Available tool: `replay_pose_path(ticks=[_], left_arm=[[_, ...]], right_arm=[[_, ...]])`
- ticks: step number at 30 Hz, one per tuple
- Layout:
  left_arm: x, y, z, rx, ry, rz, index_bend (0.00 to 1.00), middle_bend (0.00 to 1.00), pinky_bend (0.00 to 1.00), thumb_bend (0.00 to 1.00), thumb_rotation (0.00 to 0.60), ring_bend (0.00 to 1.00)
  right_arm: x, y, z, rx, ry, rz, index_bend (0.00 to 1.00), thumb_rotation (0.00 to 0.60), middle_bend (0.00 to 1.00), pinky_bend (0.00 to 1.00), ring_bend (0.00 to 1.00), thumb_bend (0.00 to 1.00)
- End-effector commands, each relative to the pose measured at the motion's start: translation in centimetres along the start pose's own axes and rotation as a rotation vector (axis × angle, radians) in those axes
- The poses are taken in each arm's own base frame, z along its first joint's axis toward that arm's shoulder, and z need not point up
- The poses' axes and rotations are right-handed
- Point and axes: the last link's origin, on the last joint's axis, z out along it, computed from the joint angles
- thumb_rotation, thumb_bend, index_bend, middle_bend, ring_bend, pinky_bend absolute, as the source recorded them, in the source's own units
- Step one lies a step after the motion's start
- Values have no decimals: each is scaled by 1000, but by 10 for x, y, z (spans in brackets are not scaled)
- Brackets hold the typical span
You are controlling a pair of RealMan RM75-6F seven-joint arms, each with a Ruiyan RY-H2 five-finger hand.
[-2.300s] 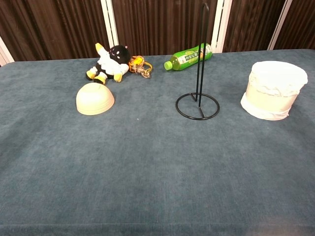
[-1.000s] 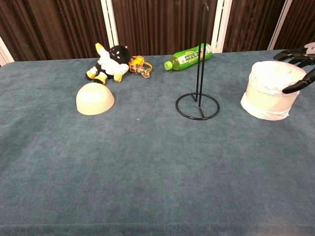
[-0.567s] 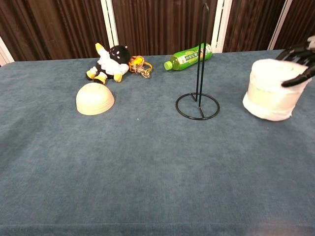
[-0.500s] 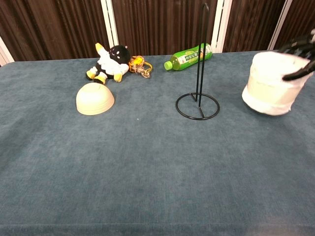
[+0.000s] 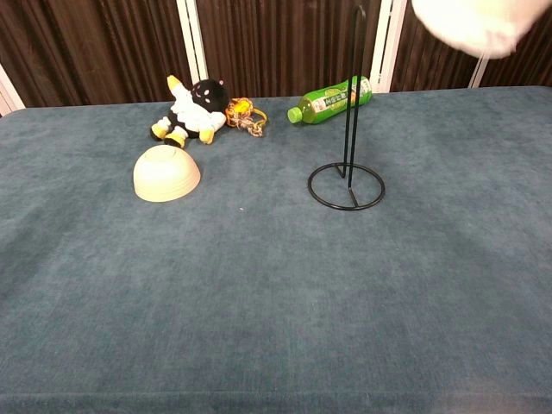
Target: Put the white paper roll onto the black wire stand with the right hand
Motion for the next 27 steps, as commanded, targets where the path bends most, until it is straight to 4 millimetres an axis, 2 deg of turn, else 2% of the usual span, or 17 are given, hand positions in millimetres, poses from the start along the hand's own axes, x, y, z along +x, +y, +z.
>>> replay_pose_path(ticks=[1, 5, 12, 21, 27], left_arm=[[0, 0, 0, -2, 0, 0, 17, 88, 132, 454, 600, 16], [1, -1, 1, 2, 3, -3, 17, 87, 133, 454, 600, 16], [4, -4, -1, 14, 12, -11, 17, 87, 133, 454, 600, 16], [8, -7, -2, 18, 21, -22, 17, 87, 133, 454, 600, 16], [9, -7, -3, 15, 22, -26, 17, 88, 132, 455, 600, 16]], right_arm=[[17, -35, 11, 46, 48, 10, 798, 600, 672, 463, 660, 257], [14, -57, 26, 53, 42, 9, 797, 600, 672, 463, 660, 257], [-12, -81, 50, 15, -34, 3, 794, 600, 673, 462, 660, 257], [-43, -88, 58, -21, -100, -74, 781, 600, 673, 462, 660, 257], [-55, -86, 61, -46, -107, -99, 775, 600, 673, 462, 660, 257]])
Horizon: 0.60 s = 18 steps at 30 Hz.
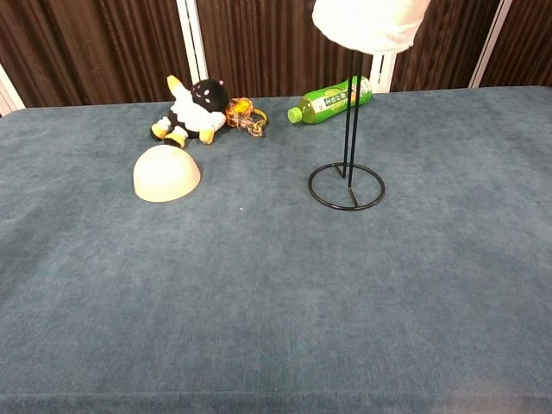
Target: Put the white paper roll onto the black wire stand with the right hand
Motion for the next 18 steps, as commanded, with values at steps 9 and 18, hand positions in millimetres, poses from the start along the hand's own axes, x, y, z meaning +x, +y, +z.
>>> replay_pose_path(ticks=[9, 18], left_arm=[[0, 1, 2, -6, 0, -7, 9, 88, 133, 456, 600, 16], [0, 0, 2, -2, -2, -11, 0, 87, 133, 456, 600, 18]], right_arm=[[-20, 6, 9, -34, -31, -10, 604, 600, 627, 448, 569, 257], [-19, 9, 7, -43, -45, -6, 0, 600, 35, 108, 42, 220]])
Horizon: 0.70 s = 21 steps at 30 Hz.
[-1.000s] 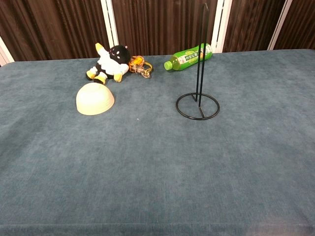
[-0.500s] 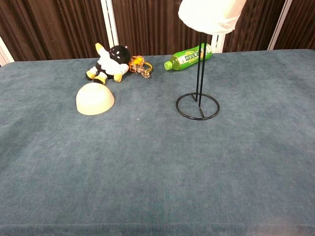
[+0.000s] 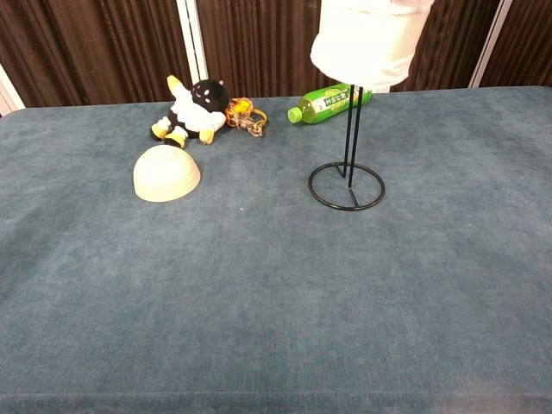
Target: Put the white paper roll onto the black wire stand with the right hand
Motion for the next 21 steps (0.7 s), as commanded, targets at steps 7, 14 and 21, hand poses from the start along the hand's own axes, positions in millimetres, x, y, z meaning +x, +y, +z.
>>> replay_pose_path(ticks=[7, 14, 21], left_arm=[[1, 0, 0, 1, -1, -5, 0, 87, 135, 456, 600, 18], [3, 3, -3, -8, 15, 3, 0, 88, 135, 456, 600, 18], [5, 3, -6, -9, 39, 8, 0, 88, 134, 455, 600, 18]], right_arm=[[10, 17, -11, -40, -21, -26, 0, 600, 0, 0, 0, 176], [7, 38, -68, 1, 17, -163, 0, 600, 0, 0, 0, 173], [-35, 114, -176, -99, 82, -360, 0, 600, 0, 0, 0, 172]])
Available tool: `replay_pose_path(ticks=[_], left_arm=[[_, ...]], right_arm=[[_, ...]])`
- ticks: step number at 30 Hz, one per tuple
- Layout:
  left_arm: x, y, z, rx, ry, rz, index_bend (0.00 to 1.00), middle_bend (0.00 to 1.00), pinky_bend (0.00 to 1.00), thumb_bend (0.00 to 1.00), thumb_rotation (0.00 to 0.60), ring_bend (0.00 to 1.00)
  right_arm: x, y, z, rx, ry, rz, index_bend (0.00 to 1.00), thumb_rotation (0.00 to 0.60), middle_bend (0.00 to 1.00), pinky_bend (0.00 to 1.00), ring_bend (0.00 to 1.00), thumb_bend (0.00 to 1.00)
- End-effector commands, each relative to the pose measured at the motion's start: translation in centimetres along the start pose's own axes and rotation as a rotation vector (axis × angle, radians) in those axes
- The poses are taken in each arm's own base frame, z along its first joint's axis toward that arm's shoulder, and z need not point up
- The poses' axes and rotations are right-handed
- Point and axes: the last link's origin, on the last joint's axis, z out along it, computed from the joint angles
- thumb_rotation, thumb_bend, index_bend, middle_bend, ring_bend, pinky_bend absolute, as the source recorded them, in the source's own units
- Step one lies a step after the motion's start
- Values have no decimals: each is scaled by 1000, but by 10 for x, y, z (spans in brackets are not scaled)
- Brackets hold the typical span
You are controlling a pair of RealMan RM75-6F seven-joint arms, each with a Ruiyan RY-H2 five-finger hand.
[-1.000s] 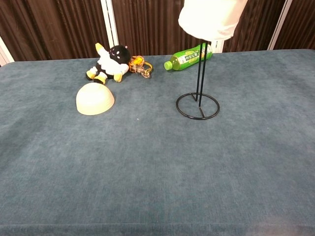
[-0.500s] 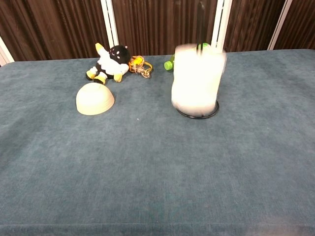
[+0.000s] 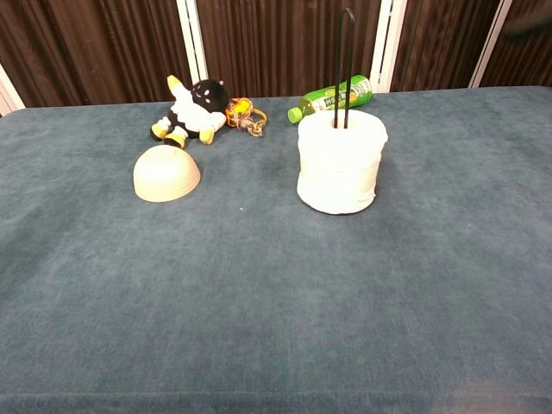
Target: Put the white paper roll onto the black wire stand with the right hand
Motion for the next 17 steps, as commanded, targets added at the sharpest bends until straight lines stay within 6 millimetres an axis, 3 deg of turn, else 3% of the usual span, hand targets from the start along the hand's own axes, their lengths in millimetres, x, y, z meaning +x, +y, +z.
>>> replay_pose_path(ticks=[1, 3, 4, 5, 8, 17], left_arm=[[0, 0, -1, 0, 5, 1, 0, 88, 134, 455, 600, 18], [1, 0, -1, 0, 6, 1, 0, 88, 134, 455, 600, 18], [1, 0, -1, 0, 10, 2, 0, 88, 134, 455, 600, 18], [2, 1, -2, -3, 14, 3, 0, 88, 134, 455, 600, 18], [1, 2, -2, -6, 7, 3, 0, 87, 135, 456, 600, 18], [4, 2, -3, -1, 23, 7, 0, 86, 141, 457, 600, 18]], right_arm=[[-40, 41, -88, -85, 26, -106, 0, 600, 0, 0, 0, 172], [-46, 46, -94, -96, 30, -109, 0, 600, 0, 0, 0, 172], [-56, 55, -107, -128, 31, -114, 0, 600, 0, 0, 0, 173], [-79, 80, -134, -235, 34, -130, 0, 600, 0, 0, 0, 172], [-105, 88, -146, -235, 43, -183, 0, 600, 0, 0, 0, 172], [-109, 84, -144, -221, 73, -173, 0, 600, 0, 0, 0, 173]])
